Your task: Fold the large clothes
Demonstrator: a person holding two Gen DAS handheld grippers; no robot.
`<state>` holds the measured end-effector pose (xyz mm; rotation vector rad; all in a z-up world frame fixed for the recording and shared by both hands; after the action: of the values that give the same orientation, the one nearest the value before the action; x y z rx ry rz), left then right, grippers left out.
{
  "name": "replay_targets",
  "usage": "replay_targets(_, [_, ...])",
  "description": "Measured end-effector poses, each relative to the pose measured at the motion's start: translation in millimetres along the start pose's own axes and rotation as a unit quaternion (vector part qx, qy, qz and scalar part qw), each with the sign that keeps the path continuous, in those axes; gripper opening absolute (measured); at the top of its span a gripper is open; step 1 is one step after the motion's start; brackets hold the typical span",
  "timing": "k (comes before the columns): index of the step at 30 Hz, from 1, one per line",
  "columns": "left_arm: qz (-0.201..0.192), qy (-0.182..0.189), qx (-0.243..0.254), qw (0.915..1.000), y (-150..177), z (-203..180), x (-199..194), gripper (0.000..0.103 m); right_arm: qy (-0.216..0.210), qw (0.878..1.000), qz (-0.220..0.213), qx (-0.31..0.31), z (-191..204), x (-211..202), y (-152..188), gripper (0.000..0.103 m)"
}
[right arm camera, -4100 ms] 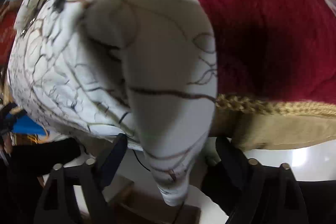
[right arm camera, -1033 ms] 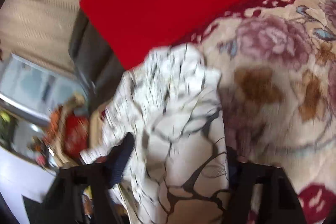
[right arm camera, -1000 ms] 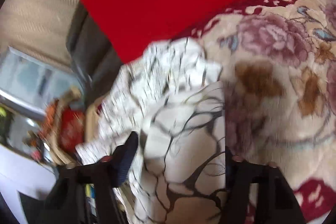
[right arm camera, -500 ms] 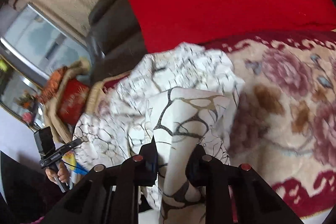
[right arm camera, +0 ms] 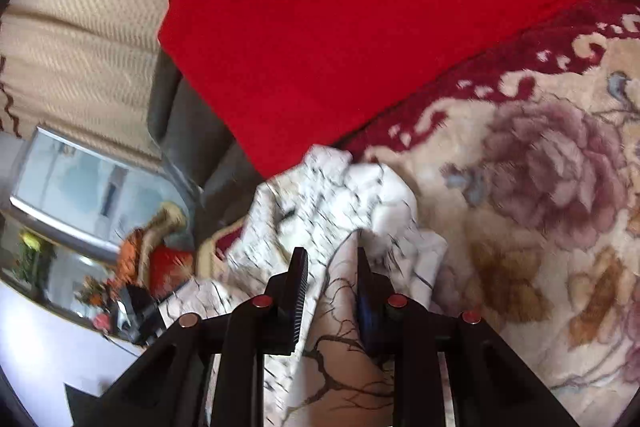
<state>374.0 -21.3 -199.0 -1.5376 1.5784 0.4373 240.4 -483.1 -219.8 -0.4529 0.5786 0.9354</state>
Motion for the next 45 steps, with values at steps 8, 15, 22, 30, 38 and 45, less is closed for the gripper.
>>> replay_targets(8, [0.048,-0.002,0.017,0.9987,47,-15,13,0.078,0.027,0.998,0.031,-0.052,15,2,49,0.066])
replay_targets(15, [0.091,-0.097,0.082,0.9877,70,-28,27,0.015,0.156,0.978,0.069,-0.12,26,4,88,0.018])
replay_targets(22, [0.024,0.016,0.078,0.9965,24,-52,-27,0.011,0.047,0.986,0.023,-0.157,79,-28,63,0.012])
replay_targets(30, [-0.063,-0.018,-0.061,0.996,-92,24,-19,0.01,-0.008,0.994,-0.106,0.02,6,-17,-77,0.011])
replay_targets(38, [-0.083,-0.037,-0.131,0.9871,-57,88,-6,0.028,-0.083,0.978,-0.077,0.174,-102,33,-76,0.021])
replay_targets(45, [-0.105,-0.093,-0.046,0.9891,-25,38,-20,0.083,-0.077,0.966,-0.231,0.091,-63,-56,-51,0.099])
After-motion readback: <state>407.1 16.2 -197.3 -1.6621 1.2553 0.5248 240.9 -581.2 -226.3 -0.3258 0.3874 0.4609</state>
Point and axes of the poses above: each gripper's, at about its wrist camera, not at the fingertips, and x roughly the way its jaws point, z to its left, y to its underside, the point moved 8 cm from there along x, roughly the way its jaws point, and after that the axes turned 14 degrees about z, right-handed, at the moved point
